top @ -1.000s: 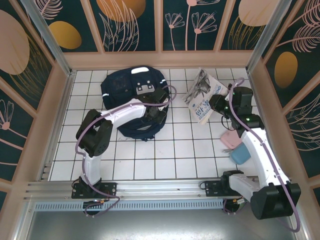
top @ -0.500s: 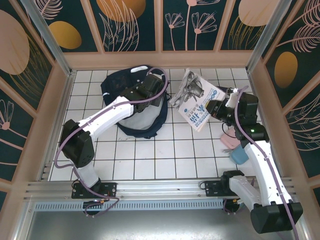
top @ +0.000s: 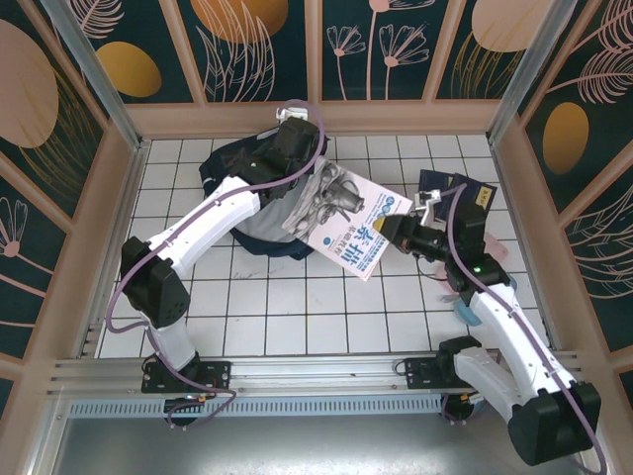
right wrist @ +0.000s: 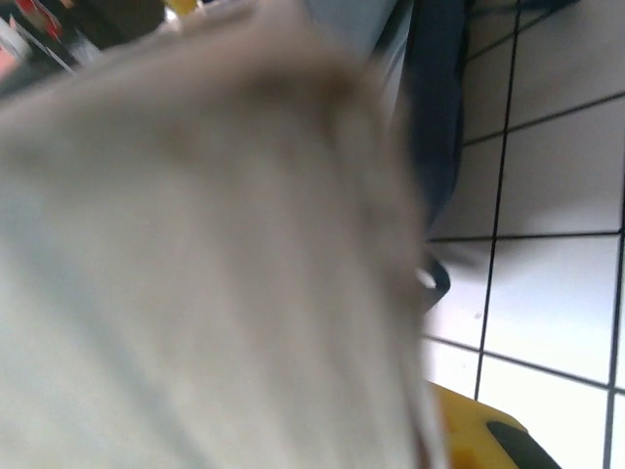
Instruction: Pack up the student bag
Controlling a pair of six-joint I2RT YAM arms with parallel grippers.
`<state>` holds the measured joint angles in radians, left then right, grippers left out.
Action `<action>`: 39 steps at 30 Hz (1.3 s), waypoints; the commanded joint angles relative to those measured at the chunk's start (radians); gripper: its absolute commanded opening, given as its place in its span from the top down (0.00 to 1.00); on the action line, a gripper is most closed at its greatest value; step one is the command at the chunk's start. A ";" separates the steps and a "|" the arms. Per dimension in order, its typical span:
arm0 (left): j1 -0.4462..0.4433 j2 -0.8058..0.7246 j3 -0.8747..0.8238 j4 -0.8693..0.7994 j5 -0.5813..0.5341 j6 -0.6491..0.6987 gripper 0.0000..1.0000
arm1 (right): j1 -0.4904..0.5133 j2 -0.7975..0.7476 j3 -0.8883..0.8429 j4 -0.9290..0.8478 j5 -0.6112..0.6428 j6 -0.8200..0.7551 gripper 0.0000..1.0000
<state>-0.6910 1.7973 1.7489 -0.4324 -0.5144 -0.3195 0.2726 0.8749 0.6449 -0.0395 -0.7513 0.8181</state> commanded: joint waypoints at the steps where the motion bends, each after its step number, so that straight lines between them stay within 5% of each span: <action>1: -0.002 0.005 0.043 0.134 0.027 0.016 1.00 | 0.047 0.023 -0.037 0.292 -0.109 0.123 1.00; 8: -0.004 -0.024 -0.043 0.157 0.095 0.058 1.00 | 0.064 0.157 -0.039 0.477 -0.153 0.261 1.00; 13: -0.003 -0.076 -0.128 0.205 0.128 0.102 1.00 | 0.048 0.279 0.059 0.356 -0.124 0.198 1.00; 22: -0.004 -0.173 -0.217 0.231 0.181 0.141 1.00 | -0.002 0.478 0.208 0.467 -0.121 0.360 1.00; 39: -0.003 -0.193 -0.210 0.277 0.308 0.123 1.00 | 0.080 0.711 0.263 0.800 0.114 0.598 1.00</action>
<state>-0.6918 1.6688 1.5219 -0.2882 -0.2523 -0.1879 0.3470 1.5776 0.8257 0.5133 -0.6914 1.3598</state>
